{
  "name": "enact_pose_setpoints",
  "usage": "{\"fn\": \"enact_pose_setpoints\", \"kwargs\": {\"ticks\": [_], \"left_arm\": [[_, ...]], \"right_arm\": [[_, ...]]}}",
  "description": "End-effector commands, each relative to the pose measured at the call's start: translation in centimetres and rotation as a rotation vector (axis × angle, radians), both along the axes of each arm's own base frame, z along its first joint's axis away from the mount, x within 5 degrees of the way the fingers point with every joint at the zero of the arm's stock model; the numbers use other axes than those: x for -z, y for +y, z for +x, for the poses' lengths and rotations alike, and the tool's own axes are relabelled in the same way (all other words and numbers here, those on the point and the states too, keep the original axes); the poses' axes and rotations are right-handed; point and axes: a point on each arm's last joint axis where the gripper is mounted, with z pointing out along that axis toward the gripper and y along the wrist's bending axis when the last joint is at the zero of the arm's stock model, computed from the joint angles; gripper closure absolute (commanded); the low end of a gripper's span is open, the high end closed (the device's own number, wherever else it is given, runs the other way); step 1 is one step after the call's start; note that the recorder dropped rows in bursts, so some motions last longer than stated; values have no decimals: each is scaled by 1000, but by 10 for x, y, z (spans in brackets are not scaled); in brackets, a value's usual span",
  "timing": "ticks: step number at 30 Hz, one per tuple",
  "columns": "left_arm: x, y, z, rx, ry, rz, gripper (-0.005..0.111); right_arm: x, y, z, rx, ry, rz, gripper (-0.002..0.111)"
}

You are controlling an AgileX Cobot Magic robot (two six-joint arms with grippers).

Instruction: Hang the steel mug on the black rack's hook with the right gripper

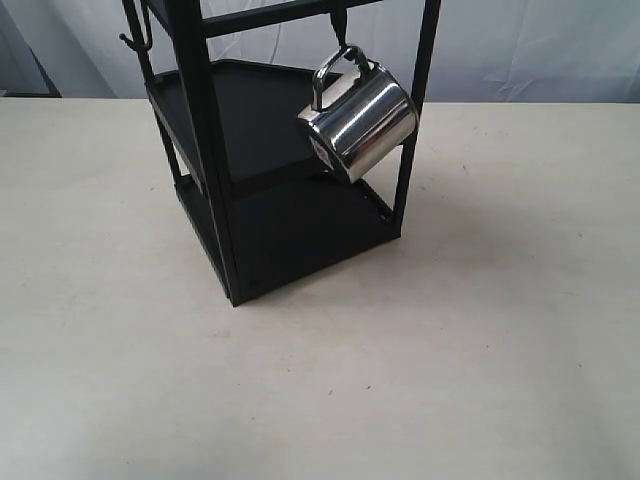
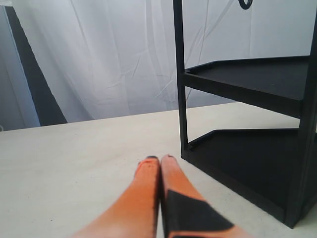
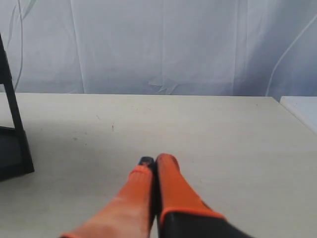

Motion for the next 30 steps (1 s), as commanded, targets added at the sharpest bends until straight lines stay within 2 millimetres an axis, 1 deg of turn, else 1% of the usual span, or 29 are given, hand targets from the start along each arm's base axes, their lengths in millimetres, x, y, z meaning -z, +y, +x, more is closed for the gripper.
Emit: {"fn": "enact_pose_setpoints", "kwargs": {"ticks": [1, 17, 21, 30], "left_arm": [[-1, 0, 0, 4, -10, 2, 105], [-1, 0, 0, 4, -10, 2, 105], [-1, 0, 0, 4, -10, 2, 105], [-1, 0, 0, 4, -10, 2, 105]], "right_arm": [[0, 0, 0, 4, -3, -10, 105], [1, 0, 0, 3, -1, -10, 105], [1, -2, -1, 11, 10, -73, 105], [5, -9, -2, 112, 41, 32, 105]]}}
